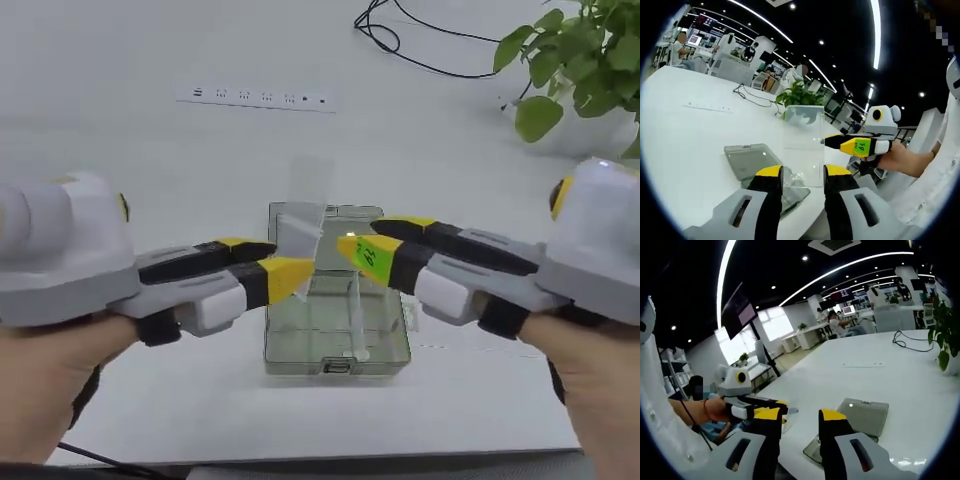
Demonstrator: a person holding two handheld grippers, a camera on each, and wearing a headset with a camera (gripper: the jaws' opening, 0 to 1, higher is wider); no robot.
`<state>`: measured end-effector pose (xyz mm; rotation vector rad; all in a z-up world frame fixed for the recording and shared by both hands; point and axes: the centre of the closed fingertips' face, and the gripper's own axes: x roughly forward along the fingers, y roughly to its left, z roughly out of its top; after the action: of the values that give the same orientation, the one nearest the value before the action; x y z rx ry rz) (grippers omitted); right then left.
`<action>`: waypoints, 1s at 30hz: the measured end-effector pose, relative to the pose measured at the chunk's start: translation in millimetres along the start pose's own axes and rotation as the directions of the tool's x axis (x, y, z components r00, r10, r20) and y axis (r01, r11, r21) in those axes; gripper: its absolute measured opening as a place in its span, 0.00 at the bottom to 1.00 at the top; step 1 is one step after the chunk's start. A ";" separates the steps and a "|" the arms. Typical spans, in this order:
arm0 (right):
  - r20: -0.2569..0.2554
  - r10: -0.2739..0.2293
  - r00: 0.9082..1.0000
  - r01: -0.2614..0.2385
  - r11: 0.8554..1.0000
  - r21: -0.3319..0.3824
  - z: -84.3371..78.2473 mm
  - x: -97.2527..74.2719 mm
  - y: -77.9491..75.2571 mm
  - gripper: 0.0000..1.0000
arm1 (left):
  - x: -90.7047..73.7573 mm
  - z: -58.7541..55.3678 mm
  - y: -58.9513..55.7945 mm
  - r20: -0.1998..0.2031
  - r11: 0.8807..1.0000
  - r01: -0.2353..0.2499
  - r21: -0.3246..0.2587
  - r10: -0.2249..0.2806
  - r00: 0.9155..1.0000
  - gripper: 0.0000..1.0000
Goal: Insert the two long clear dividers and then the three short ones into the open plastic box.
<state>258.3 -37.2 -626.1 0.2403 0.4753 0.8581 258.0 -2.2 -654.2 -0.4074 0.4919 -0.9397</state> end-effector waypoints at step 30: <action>-0.041 -0.065 0.997 0.072 0.979 0.192 -12.7 21.4 0.0 0.06 | 11.1 -3.3 2.1 -0.038 0.992 -0.039 0.116 0.044 0.998 0.24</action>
<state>264.0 -20.4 -643.6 0.3857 0.5970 0.7502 263.1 -10.8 -660.4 -0.2727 0.4788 -0.9329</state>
